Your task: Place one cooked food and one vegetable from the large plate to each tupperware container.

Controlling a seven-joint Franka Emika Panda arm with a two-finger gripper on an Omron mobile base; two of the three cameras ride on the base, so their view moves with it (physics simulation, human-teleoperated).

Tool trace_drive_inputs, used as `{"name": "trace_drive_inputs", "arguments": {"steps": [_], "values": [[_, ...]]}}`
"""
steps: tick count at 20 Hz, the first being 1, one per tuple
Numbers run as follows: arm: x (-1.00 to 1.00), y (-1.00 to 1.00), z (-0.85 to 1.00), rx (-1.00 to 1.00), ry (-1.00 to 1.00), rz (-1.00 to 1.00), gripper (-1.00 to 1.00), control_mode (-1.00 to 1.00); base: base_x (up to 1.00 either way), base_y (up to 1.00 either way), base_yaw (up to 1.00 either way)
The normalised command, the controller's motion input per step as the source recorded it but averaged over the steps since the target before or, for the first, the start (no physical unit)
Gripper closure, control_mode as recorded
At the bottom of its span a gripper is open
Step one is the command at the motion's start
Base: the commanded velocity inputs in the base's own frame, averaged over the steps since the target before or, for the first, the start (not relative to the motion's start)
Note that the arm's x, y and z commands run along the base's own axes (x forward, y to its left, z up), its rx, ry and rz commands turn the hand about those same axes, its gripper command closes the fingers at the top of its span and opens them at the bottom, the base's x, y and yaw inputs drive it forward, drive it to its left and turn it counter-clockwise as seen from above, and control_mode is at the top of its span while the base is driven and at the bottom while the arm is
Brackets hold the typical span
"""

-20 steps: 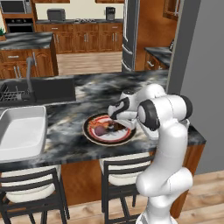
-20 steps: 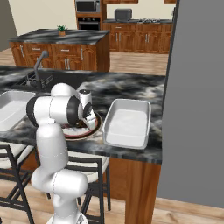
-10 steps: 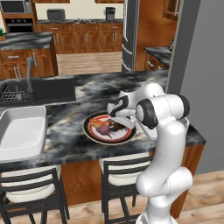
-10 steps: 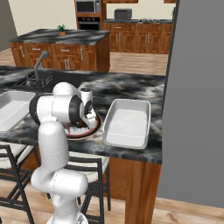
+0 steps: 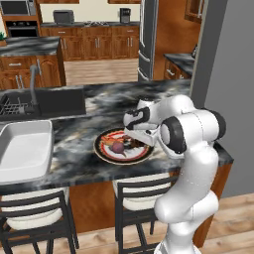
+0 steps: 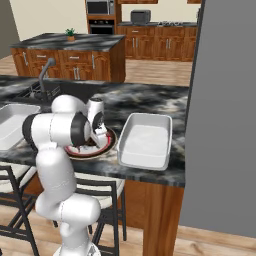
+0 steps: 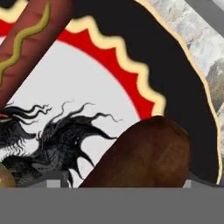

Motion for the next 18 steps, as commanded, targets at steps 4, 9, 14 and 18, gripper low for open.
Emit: {"name": "trace_drive_inputs", "arguments": {"steps": [4, 9, 14, 18], "values": [[-0.42, 0.00, 1.00, 0.01, -0.05, 0.00, 1.00, -1.00, 0.00, 0.00, 0.00], [-0.59, -0.11, 1.00, -0.01, 0.03, 0.09, 1.00, -1.00, 0.00, 0.00, 0.00], [-0.15, -0.12, 1.00, 0.00, 0.11, 0.17, 1.00, -1.00, 0.00, 0.00, 0.00], [-0.04, -0.60, 0.60, -0.05, -0.06, 0.21, 1.00, -1.00, 0.00, 0.00, 0.00]]}}
